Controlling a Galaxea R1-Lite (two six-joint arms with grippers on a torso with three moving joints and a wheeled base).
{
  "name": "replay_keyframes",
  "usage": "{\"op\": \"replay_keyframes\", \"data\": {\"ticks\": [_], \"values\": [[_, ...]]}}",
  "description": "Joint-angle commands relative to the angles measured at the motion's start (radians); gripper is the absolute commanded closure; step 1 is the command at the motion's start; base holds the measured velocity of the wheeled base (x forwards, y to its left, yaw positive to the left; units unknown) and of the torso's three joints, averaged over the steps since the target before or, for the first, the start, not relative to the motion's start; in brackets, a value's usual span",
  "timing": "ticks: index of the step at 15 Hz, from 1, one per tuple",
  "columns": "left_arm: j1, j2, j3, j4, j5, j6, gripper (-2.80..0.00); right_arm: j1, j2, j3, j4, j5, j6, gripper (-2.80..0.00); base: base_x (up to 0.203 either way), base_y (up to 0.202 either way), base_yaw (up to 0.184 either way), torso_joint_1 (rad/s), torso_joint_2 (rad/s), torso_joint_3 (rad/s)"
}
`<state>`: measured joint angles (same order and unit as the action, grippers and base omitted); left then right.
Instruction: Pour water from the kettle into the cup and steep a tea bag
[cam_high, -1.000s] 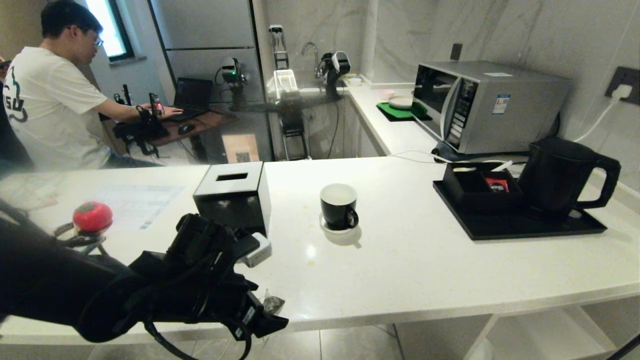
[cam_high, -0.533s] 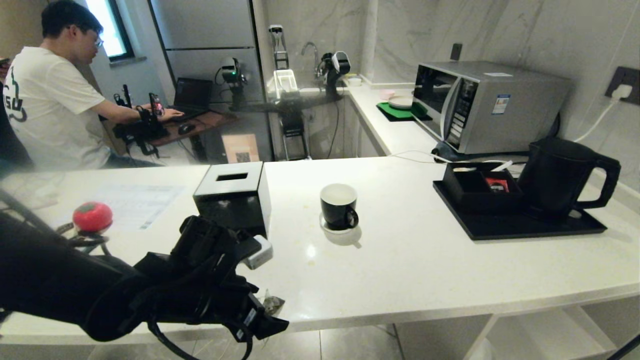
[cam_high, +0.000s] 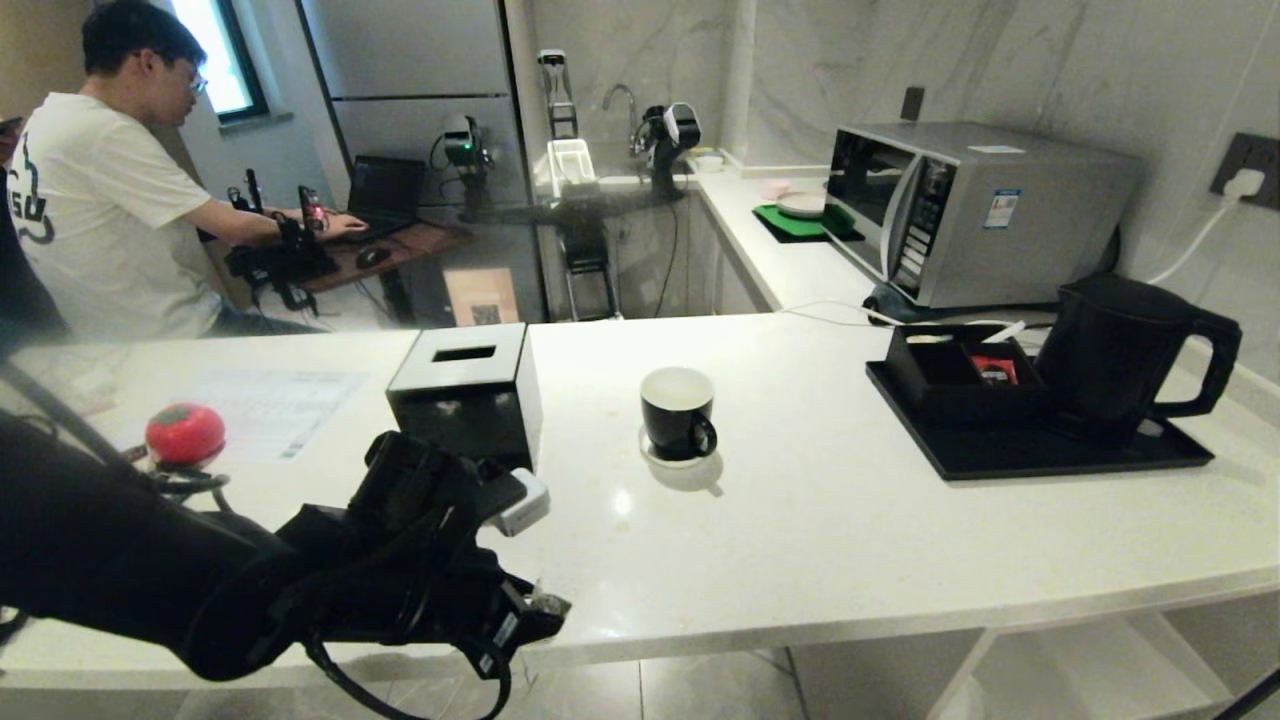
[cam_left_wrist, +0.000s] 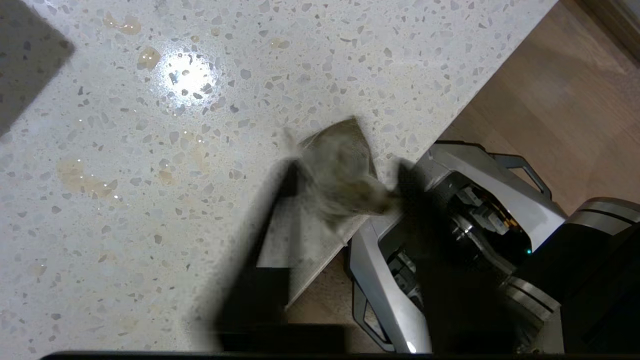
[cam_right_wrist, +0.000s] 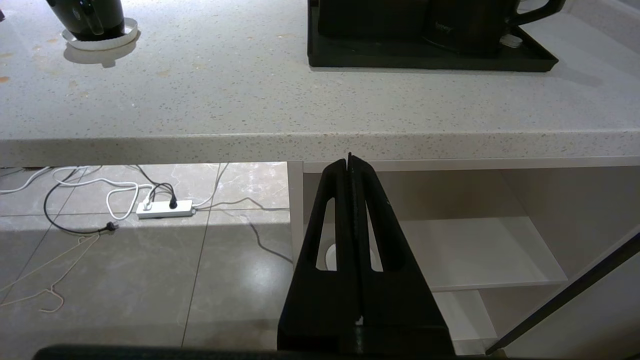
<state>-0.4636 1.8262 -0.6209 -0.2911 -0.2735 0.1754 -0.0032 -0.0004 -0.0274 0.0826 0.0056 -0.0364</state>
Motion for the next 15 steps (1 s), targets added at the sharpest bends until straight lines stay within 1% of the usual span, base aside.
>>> {"op": "replay_keyframes", "data": {"ticks": [1, 9, 11, 15], "values": [[0.002, 0.002, 0.000, -0.002, -0.001, 0.001, 0.00, 0.000, 0.000, 0.000, 0.000, 0.001, 0.000, 0.00, 0.000, 0.000, 0.000, 0.000, 0.00, 0.000], [0.008, -0.009, -0.002, -0.006, -0.001, -0.003, 0.00, 0.000, 0.000, 0.000, 0.000, 0.001, 0.000, 0.00, 0.000, 0.000, 0.000, 0.000, 0.00, 0.000], [0.008, -0.026, -0.015, -0.035, -0.001, -0.026, 0.00, 0.000, 0.001, 0.000, 0.000, 0.001, -0.002, 0.00, 0.000, 0.000, 0.000, 0.000, 0.00, 0.000], [0.008, -0.047, -0.051, -0.060, 0.000, -0.029, 0.00, 0.000, 0.000, 0.000, 0.000, 0.001, 0.000, 0.00, 0.000, 0.000, 0.000, 0.000, 0.00, 0.000]]}}
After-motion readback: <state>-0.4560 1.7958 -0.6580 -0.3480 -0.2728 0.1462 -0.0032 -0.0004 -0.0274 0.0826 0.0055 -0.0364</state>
